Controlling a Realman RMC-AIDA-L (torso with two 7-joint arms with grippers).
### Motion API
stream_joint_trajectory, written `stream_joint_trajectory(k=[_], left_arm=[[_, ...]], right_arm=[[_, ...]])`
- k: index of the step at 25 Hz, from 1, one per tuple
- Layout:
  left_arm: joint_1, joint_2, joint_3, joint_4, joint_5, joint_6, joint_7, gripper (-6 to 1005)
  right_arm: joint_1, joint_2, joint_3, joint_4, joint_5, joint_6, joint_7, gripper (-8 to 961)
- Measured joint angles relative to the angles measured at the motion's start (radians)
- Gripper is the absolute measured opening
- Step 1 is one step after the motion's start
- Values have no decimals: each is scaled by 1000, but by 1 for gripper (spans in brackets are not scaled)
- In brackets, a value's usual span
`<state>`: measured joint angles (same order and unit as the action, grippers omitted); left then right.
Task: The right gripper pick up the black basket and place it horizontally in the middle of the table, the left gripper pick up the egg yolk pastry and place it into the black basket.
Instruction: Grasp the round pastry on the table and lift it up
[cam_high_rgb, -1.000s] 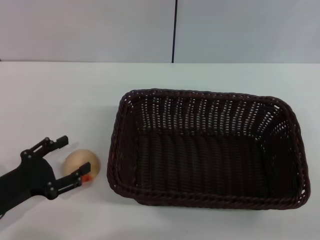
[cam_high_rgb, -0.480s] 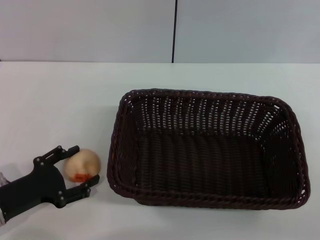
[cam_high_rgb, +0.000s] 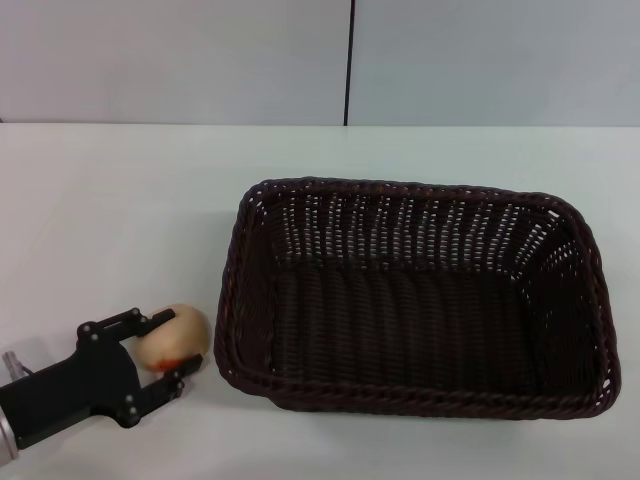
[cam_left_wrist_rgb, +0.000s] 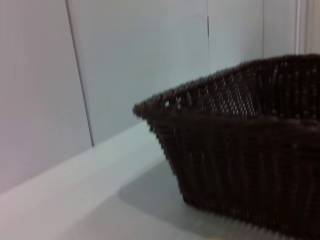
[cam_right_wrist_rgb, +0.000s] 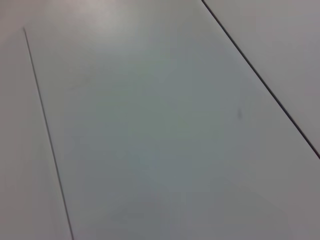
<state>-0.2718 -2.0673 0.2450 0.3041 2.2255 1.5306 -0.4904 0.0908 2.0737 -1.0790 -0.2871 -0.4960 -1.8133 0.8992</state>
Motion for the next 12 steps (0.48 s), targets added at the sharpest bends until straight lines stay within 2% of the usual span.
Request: stream_joint_trajectory(k=[5, 12], left_arm=[[5, 3, -56, -29, -4, 34, 29, 545], [9, 3, -75, -31, -24, 54, 21, 407]], right_arm=[[0, 0, 0, 12, 1, -1, 0, 815], [-3, 0, -1, 39, 2, -3, 0, 815]])
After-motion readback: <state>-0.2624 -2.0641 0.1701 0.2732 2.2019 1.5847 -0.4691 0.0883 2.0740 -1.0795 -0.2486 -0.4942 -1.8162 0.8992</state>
